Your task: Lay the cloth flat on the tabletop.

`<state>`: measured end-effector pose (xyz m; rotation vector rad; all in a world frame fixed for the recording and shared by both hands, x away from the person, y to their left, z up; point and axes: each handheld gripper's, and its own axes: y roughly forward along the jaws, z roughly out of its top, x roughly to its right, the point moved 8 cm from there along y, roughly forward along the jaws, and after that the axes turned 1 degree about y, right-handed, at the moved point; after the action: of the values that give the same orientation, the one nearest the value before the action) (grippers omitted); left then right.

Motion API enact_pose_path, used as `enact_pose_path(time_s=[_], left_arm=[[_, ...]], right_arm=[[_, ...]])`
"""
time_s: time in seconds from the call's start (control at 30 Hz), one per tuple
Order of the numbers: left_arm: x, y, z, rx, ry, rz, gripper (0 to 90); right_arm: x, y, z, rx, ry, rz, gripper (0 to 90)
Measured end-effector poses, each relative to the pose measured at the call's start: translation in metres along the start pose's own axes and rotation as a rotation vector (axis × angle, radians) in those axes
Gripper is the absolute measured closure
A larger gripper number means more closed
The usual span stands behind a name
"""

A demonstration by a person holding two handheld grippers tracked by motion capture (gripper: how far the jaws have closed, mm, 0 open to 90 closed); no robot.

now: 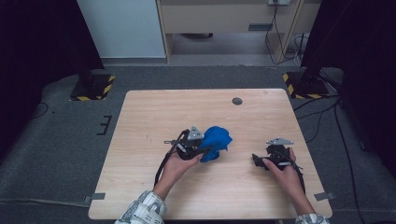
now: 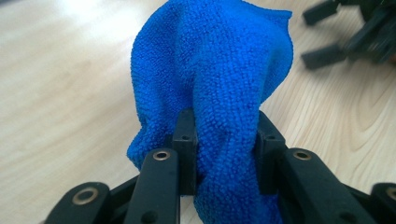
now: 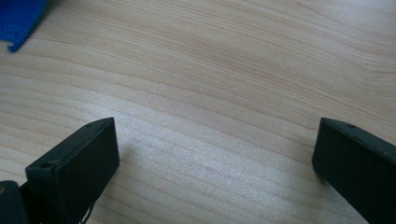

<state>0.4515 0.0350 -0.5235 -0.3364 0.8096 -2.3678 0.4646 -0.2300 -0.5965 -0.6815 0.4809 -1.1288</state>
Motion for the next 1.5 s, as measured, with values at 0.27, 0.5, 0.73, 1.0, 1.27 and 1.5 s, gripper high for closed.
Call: enact_pose_path(time_s=[0.27,0.5,0.73,1.0,1.27,1.5], left_arm=[[-0.009,0.023,-0.032,-0.085,-0.004,0.032,63.7],[-0.014,0.028,-0.037,-0.08,-0.012,0.056,52.7],[-0.012,0.028,-0.035,-0.067,-0.023,0.078,31.8],[-0.013,0.004,-0.015,0.036,-0.038,0.099,21.9],[-0.013,-0.005,-0.008,0.063,-0.036,0.087,19.9],[-0.004,-0.004,-0.005,0.072,-0.011,0.061,17.6]], right_arm=[[0.0,0.0,0.0,0.0,0.001,0.0,0.8],[0.0,0.0,0.0,0.0,0.002,-0.002,0.8],[0.0,-0.001,0.0,-0.001,0.006,-0.003,0.8],[-0.001,-0.002,-0.001,-0.001,0.007,-0.003,1.4],[-0.006,-0.01,0.005,0.028,-0.059,0.02,14.0],[-0.025,-0.019,0.015,0.08,-0.131,0.073,33.2]])
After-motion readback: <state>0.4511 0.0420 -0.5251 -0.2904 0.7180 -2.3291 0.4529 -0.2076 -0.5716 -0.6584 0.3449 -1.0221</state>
